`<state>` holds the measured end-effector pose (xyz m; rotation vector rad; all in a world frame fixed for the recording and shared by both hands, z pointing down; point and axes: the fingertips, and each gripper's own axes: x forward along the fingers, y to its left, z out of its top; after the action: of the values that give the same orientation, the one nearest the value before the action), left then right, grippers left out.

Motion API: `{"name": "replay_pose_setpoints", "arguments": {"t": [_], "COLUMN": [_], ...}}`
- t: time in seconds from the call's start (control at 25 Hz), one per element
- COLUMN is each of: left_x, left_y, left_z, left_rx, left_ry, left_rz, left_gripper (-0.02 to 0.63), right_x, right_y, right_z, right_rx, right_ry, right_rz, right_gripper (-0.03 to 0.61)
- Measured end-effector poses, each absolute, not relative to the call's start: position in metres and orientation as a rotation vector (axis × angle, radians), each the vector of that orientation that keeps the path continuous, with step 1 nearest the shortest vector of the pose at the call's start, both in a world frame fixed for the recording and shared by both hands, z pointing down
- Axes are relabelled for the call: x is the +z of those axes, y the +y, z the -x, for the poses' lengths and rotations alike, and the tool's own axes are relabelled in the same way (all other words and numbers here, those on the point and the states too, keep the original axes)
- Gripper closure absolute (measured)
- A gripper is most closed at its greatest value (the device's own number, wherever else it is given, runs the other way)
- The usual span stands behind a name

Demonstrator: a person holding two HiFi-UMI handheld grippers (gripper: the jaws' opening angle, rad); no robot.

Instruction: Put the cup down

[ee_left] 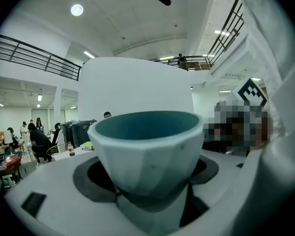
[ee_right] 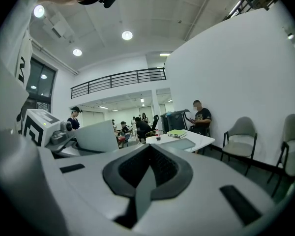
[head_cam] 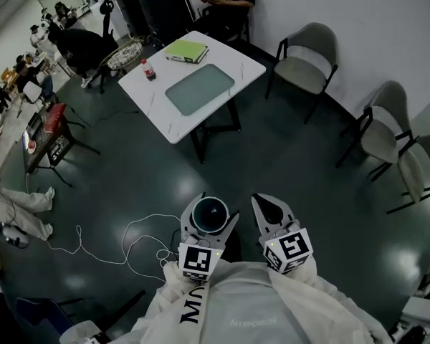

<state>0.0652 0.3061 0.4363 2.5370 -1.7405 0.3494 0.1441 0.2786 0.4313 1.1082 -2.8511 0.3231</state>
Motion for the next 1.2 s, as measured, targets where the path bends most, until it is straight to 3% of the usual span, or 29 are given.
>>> {"name": "replay_pose_setpoints", "arguments": {"t": [0.76, 1.2], "left_x": [0.417, 0.415], "left_y": [0.162, 0.124], "left_z": [0.065, 0.098], "left_rx": [0.255, 0.208], "left_ry": [-1.771, -1.744], "left_rz": [-2.522, -2.543], "left_gripper": [0.216, 0.216], "right_x": [0.422, 0.414], "right_y": [0.135, 0.098], "right_z": [-0.023, 0.008], "right_rx": [0.330, 0.303], "right_ry": [-2.807, -2.786], "right_rz": [-1.098, -1.114], "right_gripper": [0.574, 0.574]}}
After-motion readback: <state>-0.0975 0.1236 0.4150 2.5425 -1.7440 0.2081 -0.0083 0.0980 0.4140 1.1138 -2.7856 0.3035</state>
